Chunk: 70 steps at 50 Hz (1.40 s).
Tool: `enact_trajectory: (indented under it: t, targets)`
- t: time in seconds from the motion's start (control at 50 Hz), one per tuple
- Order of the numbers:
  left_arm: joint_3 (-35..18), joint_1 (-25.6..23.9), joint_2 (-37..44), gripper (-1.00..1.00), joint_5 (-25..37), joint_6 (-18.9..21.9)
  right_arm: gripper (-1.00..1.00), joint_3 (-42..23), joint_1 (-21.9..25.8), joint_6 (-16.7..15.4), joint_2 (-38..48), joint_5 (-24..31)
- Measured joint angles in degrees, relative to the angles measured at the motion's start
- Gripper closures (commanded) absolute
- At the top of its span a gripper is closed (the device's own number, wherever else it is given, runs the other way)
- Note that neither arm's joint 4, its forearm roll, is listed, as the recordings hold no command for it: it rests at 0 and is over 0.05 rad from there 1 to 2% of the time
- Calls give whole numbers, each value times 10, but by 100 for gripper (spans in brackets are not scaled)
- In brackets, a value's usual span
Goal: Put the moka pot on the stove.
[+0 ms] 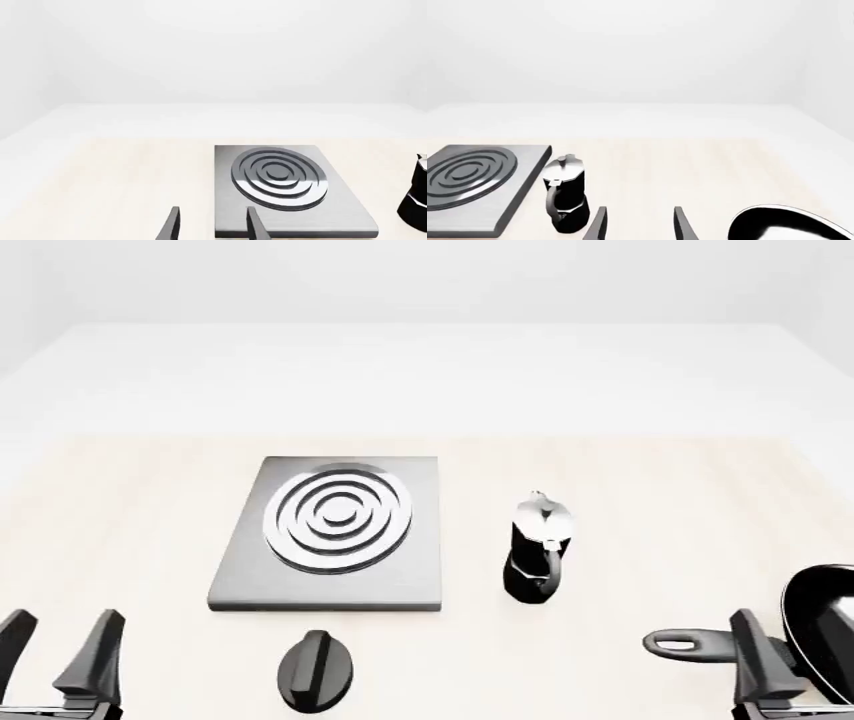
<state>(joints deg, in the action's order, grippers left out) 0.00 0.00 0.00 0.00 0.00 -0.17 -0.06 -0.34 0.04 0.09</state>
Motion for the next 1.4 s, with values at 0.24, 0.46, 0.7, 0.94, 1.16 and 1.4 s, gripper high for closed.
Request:
enact_trajectory:
  t: [0.24,0.46,0.7,0.94,1.16,1.4]
  targets:
    - [0,0,0,-100,0,0,-100,-3,0,-7,0,7]
    - [0,0,0,-100,0,0,-100,-9,14,-10,1,14]
    - [0,0,0,-100,0,0,-100,-16,48,-17,14,4]
    - [0,0,0,-100,0,0,-100,-19,85,-14,65,-40]
    - [0,0,0,-100,0,0,-100,-23,116,-15,118,-85]
    - [0,0,0,-100,0,0,-100,-29,148,-22,194,-150]
